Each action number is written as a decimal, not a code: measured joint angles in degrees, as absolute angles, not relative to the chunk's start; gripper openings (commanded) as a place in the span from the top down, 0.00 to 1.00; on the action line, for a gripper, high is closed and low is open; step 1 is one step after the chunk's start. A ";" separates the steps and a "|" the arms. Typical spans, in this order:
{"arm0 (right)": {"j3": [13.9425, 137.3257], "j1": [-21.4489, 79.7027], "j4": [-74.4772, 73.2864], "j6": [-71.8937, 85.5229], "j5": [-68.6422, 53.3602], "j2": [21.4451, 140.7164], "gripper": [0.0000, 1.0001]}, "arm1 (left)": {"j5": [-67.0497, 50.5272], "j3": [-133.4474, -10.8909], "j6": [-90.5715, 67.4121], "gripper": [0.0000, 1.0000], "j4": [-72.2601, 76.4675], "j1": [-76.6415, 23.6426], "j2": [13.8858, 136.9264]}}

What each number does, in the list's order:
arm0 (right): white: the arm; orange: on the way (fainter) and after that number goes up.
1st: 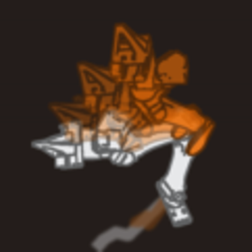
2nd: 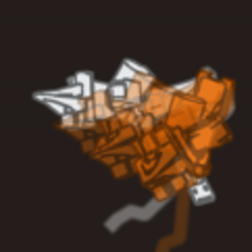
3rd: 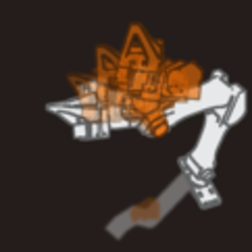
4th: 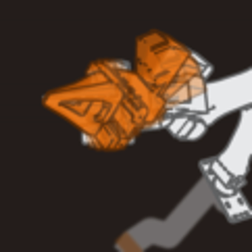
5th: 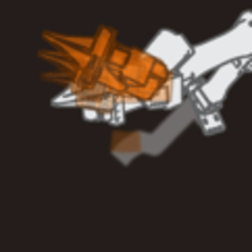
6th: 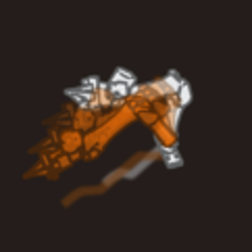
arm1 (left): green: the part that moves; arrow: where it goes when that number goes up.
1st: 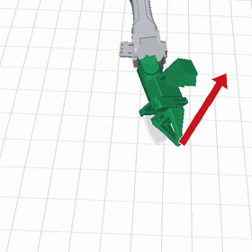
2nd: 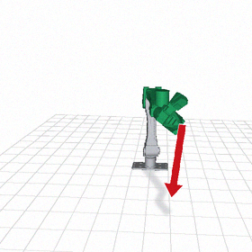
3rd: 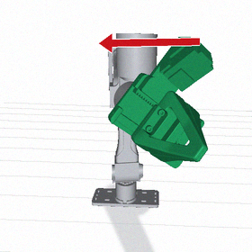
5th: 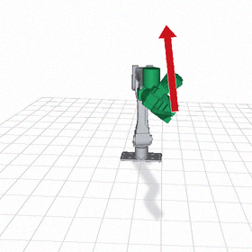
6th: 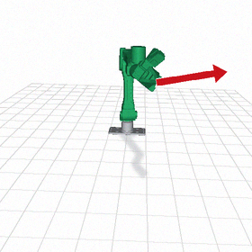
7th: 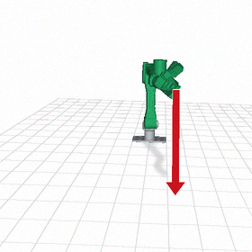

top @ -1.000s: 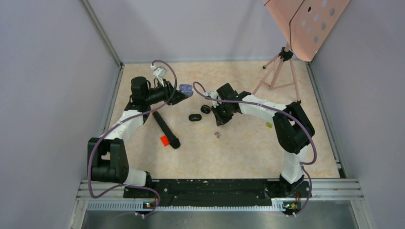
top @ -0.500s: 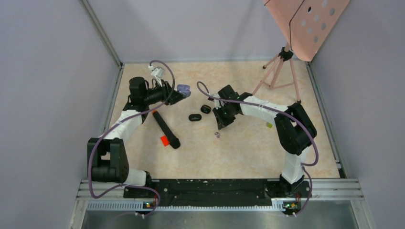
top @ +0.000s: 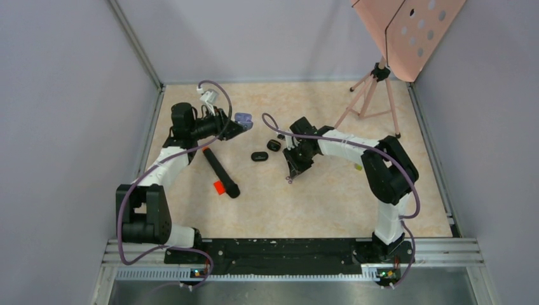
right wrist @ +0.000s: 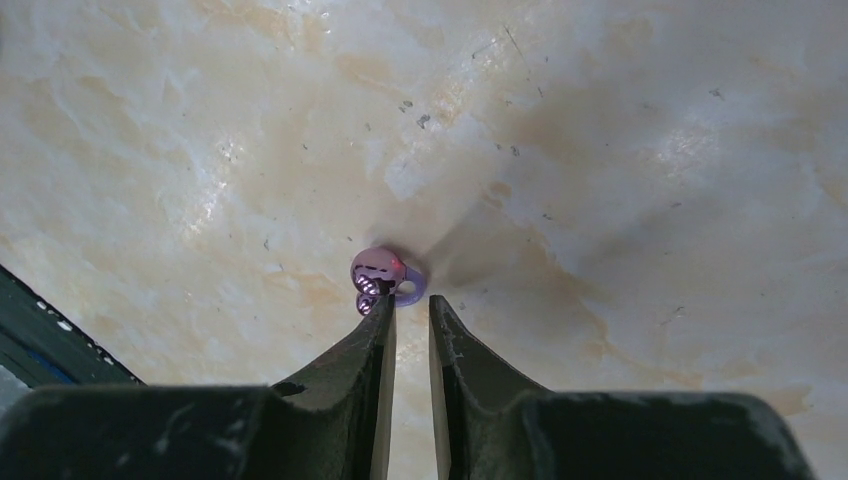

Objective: Insert the wireless bluetooth earbuds into the charging case
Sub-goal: Pick up the earbud from the center of the board, then place the earbud in the charging case.

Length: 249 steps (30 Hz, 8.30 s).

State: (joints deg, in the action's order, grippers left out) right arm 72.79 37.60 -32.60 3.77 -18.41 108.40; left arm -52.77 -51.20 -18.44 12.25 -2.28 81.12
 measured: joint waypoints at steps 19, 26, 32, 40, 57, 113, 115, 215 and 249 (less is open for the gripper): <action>72.75 38.94 -32.34 4.05 -18.57 110.04 0.80 | -51.64 -51.13 -18.24 1.00 11.81 -1.34 80.38; 72.82 40.88 -31.33 3.53 -17.85 110.24 0.81 | -51.48 -50.63 -18.22 1.00 11.77 -1.10 80.38; 73.19 41.52 -30.02 2.07 -18.17 110.80 0.94 | -51.46 -50.43 -18.02 1.00 11.77 -0.93 80.38; 73.14 42.35 -29.04 -2.55 -17.78 110.67 1.00 | -51.35 -50.43 -18.02 1.00 11.79 -0.80 80.38; 76.93 37.43 -31.75 -12.78 -12.27 97.06 0.91 | -56.31 -52.95 -17.82 1.00 11.53 -0.80 83.46; 72.75 35.55 -30.65 -38.74 -39.55 112.27 0.79 | -55.40 -53.89 -21.43 1.00 4.45 2.11 84.79; 72.75 35.88 -30.02 -38.33 -38.98 112.27 0.80 | -55.35 -53.89 -21.04 1.00 4.12 2.11 84.79; 58.06 52.49 30.68 -32.91 1.96 74.41 1.00 | -55.42 -58.02 -17.04 1.00 18.20 -17.43 73.87; 57.84 52.73 35.53 -34.28 1.72 77.54 1.00 | -56.31 -59.18 -20.95 1.00 20.69 -17.41 73.87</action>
